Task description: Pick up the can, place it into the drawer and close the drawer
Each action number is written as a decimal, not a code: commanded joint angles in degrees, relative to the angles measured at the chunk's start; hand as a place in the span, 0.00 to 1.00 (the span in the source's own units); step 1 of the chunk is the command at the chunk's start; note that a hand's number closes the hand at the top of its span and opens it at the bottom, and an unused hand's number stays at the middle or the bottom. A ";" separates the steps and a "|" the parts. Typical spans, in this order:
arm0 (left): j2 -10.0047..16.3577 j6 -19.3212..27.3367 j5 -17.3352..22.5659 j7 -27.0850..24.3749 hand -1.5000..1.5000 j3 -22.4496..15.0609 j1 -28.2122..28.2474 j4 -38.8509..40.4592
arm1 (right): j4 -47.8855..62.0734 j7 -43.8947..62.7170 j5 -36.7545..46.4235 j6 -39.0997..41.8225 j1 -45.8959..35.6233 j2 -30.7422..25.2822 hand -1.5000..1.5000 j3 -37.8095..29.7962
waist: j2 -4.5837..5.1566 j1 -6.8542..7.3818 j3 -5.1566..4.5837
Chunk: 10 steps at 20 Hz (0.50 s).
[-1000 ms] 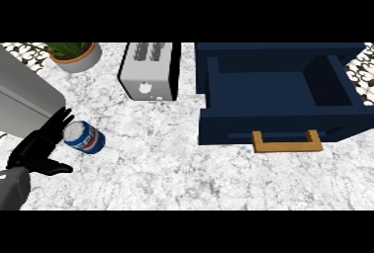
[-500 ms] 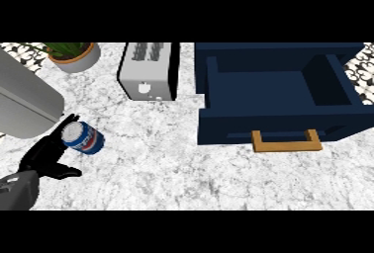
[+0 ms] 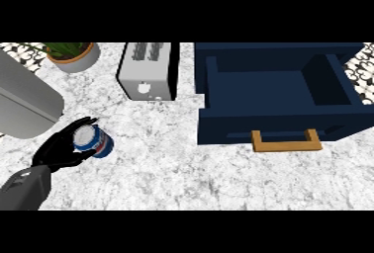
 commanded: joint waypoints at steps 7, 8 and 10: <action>-0.53 -12.28 2.18 1.29 1.00 0.53 -3.39 -2.06 | 0.52 -0.88 -0.36 1.40 0.84 1.62 0.00 -0.87 | -0.24 0.24 0.08; -2.99 -11.62 1.97 1.24 1.00 -0.20 -2.97 -3.41 | -3.48 4.07 -3.99 -0.57 2.20 0.24 0.00 -1.10 | -0.45 0.47 0.08; -3.75 -8.40 4.45 2.32 1.00 1.96 -3.84 -4.13 | -2.58 2.00 -4.81 1.31 3.61 0.50 0.00 -2.94 | -0.54 0.53 0.14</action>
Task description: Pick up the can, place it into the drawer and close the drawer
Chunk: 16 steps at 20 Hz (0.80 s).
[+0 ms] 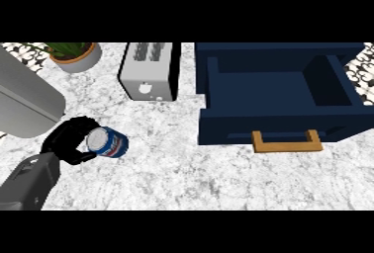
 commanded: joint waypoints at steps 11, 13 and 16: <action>-16.80 26.17 8.58 -1.10 1.00 4.47 2.39 -17.83 | -1.47 -1.71 -2.52 1.42 4.91 1.11 0.00 -1.95 | -0.97 1.97 0.25; -20.07 30.46 8.18 0.17 1.00 2.80 3.21 -23.23 | -4.36 1.81 0.08 -3.48 2.66 1.12 0.00 1.37 | -0.82 2.21 0.21; -20.59 33.40 8.59 5.65 1.00 0.46 2.86 -32.18 | -2.50 0.96 -2.28 -0.36 3.46 0.81 0.00 -2.44 | -0.98 2.19 0.22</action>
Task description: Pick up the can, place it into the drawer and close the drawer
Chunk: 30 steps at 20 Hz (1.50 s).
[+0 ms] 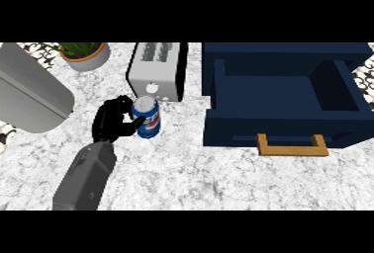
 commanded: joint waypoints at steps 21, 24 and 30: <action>-2.33 30.88 -1.93 35.94 1.00 -20.36 -7.38 -43.93 | 2.71 -2.31 1.91 -0.08 -1.59 0.60 0.00 1.66 | 0.64 -1.34 -0.08; -2.52 35.52 -0.64 37.76 1.00 -23.40 -10.89 -42.70 | -3.52 3.50 -0.50 -4.31 -2.04 0.52 0.00 2.56 | 0.66 -1.48 -0.12; -2.52 34.76 2.16 31.86 1.00 -20.60 -20.34 -28.58 | -0.83 -0.90 3.11 -3.69 -0.92 0.57 0.00 7.12 | 0.88 -2.00 -0.10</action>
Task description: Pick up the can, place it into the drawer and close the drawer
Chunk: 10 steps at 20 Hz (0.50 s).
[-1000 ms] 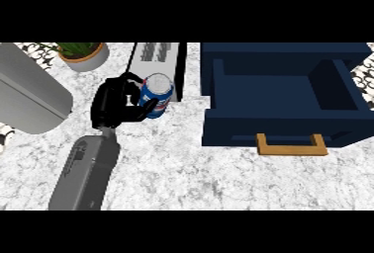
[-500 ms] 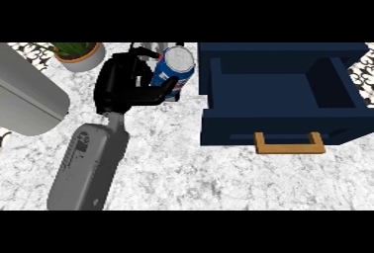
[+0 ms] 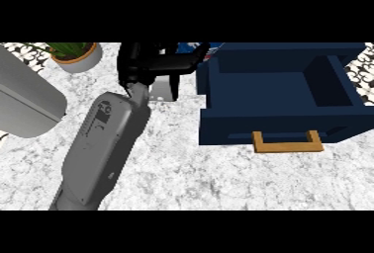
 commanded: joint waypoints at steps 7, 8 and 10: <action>-0.01 6.06 4.51 -2.61 1.00 -3.41 -12.71 12.83 | 1.74 1.11 -0.49 -0.79 -2.70 -2.48 0.00 -1.18 | 0.07 -0.29 -0.01; -0.01 6.20 2.58 -0.42 1.00 -1.10 -15.57 13.29 | 0.79 1.81 -1.59 -1.96 -2.97 -2.32 0.00 -1.58 | 0.03 -0.11 -0.01; -0.01 8.81 8.78 -6.49 1.00 -6.22 -16.33 18.36 | -1.17 3.94 0.84 -3.50 -4.81 -1.57 0.00 1.61 | 0.31 -0.95 -0.02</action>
